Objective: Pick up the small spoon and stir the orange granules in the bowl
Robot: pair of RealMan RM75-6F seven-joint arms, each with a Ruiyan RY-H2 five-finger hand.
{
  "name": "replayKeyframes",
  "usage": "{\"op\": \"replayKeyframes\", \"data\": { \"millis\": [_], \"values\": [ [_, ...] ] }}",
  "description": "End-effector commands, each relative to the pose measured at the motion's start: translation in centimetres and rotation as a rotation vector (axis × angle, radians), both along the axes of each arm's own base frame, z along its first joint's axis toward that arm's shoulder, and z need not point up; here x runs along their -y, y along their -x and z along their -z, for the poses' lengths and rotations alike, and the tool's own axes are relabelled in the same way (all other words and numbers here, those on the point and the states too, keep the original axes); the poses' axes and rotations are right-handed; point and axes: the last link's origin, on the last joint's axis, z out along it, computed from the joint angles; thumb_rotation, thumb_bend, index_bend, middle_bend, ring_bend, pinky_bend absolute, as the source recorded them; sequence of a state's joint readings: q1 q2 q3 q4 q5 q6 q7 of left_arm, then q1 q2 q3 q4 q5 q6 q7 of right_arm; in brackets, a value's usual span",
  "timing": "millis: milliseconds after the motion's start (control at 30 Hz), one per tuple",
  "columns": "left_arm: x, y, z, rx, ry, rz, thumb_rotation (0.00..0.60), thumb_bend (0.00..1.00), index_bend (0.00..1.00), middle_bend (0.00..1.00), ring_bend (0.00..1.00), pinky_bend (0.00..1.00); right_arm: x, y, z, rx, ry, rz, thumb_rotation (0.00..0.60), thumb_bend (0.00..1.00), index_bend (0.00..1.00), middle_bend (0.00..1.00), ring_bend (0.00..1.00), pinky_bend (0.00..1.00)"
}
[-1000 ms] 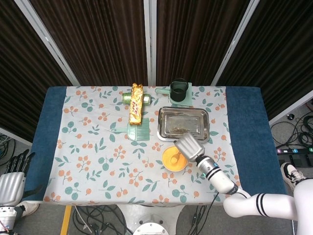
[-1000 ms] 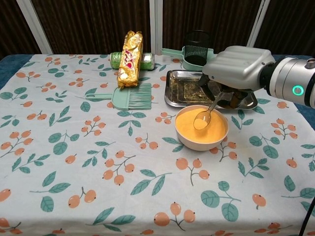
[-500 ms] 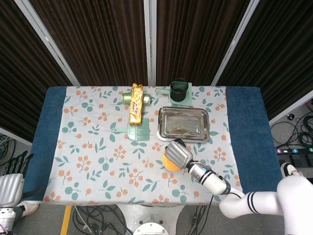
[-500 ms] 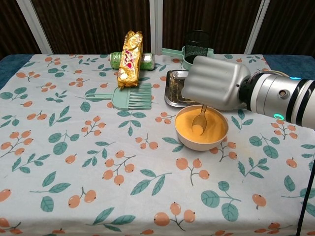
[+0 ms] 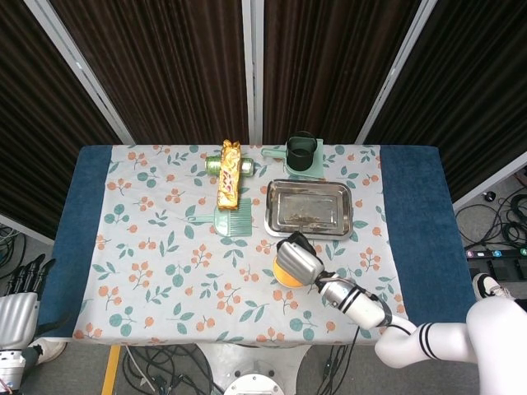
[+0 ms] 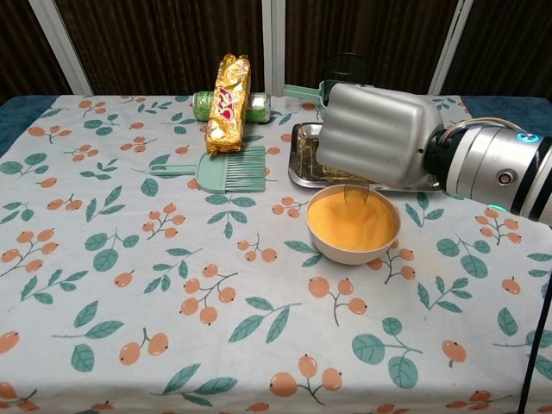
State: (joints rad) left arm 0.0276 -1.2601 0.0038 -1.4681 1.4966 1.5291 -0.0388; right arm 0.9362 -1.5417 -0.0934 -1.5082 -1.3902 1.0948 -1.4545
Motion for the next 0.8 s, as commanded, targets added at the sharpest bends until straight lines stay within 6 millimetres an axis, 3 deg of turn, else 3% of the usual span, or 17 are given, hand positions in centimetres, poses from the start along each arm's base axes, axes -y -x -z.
{"op": "replayKeyframes", "data": {
  "millis": [33, 467, 800],
  "values": [
    [0.0, -0.1, 0.0, 0.001, 0.0, 0.002, 0.6, 0.0, 0.11, 0.08, 0.05, 0.09, -1.2, -0.5, -0.1, 0.006, -0.029, -0.029, 0.6, 0.5, 0.77, 1.0, 1.0, 1.0],
    [0.2, 0.3, 0.2, 0.007, 0.001, -0.01, 0.6, 0.0, 0.11, 0.08, 0.05, 0.09, -2.4, 0.3, 3.6, -0.094, 0.032, -0.079, 0.6, 0.5, 0.77, 1.0, 1.0, 1.0],
    [0.3, 0.4, 0.2, 0.009, -0.002, -0.01, 0.6, 0.0, 0.11, 0.08, 0.05, 0.09, -1.0, 0.4, 2.3, -0.098, 0.169, -0.078, 0.6, 0.5, 0.79, 1.0, 1.0, 1.0]
  ]
}}
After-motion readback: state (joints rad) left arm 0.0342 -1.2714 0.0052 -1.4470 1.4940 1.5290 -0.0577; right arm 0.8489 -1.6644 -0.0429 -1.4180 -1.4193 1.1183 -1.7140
